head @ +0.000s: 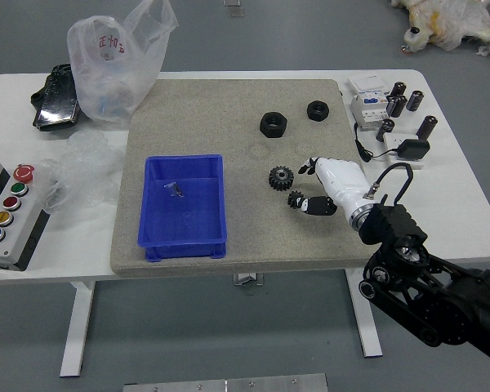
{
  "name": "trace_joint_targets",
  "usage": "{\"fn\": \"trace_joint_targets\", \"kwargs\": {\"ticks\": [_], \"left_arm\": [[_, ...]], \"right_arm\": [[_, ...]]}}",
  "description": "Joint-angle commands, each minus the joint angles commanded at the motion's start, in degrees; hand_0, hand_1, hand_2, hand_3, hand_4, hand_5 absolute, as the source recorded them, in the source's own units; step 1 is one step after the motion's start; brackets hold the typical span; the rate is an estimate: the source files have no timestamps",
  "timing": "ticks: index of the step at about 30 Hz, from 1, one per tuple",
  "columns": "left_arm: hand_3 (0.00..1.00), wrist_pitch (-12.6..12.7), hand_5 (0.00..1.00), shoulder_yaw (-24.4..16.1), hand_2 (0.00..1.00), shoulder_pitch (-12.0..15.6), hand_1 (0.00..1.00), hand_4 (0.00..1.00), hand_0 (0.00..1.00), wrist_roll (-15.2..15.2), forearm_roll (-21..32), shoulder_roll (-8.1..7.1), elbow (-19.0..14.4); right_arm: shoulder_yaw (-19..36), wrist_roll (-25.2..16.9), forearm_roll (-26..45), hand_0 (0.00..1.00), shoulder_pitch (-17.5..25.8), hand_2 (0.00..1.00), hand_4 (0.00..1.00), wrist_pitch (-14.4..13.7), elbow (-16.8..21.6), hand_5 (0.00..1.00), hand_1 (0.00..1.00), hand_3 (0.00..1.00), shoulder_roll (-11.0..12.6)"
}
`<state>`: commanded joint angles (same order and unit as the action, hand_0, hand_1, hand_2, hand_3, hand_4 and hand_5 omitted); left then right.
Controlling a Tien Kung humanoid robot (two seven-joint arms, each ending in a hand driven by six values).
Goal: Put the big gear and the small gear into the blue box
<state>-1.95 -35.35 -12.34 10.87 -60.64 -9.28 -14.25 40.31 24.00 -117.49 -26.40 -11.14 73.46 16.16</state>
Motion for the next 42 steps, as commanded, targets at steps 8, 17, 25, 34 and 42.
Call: {"fn": "trace_joint_targets", "kwargs": {"ticks": [8, 17, 25, 34, 42], "left_arm": [[0.779, 0.0, 0.597, -0.2, 0.627, 0.0, 0.622, 0.766, 0.748, 0.1, -0.2, 0.03, 0.0], [0.78, -0.1, 0.595, -0.2, 0.628, 0.0, 0.624, 0.765, 0.748, 0.1, -0.4, 0.03, 0.0], [0.78, 0.0, 0.594, -0.2, 0.629, -0.1, 0.624, 0.765, 0.748, 0.1, -0.4, 0.02, 0.0], [0.782, 0.0, 0.593, 0.1, 0.629, -0.1, 0.626, 0.763, 0.748, 0.0, -0.1, 0.0, 0.0], [0.782, 0.0, 0.593, 0.3, 0.629, -0.3, 0.624, 0.762, 0.748, -0.1, 0.0, 0.0, -0.1]], "right_arm": [[-2.5, -1.0, 1.9, 0.469, -1.3, 0.695, 0.764, -0.4, -3.9, 0.321, 0.612, 0.687, -1.0], [-5.0, -2.2, 4.6, 0.442, -3.2, 0.63, 0.764, -1.5, -7.4, 0.343, 0.591, 0.674, -1.9], [-6.5, -3.5, 6.3, 0.412, -3.9, 0.496, 0.518, -3.2, -9.1, 0.19, 0.546, 0.6, -2.2], [-6.4, -4.8, 6.4, 0.418, -3.9, 0.322, 0.295, -5.2, -9.1, 0.046, 0.485, 0.461, -2.0], [-6.5, -5.5, 6.1, 0.415, -4.2, 0.303, 0.284, -6.4, -7.6, 0.062, 0.481, 0.459, -1.6]]}}
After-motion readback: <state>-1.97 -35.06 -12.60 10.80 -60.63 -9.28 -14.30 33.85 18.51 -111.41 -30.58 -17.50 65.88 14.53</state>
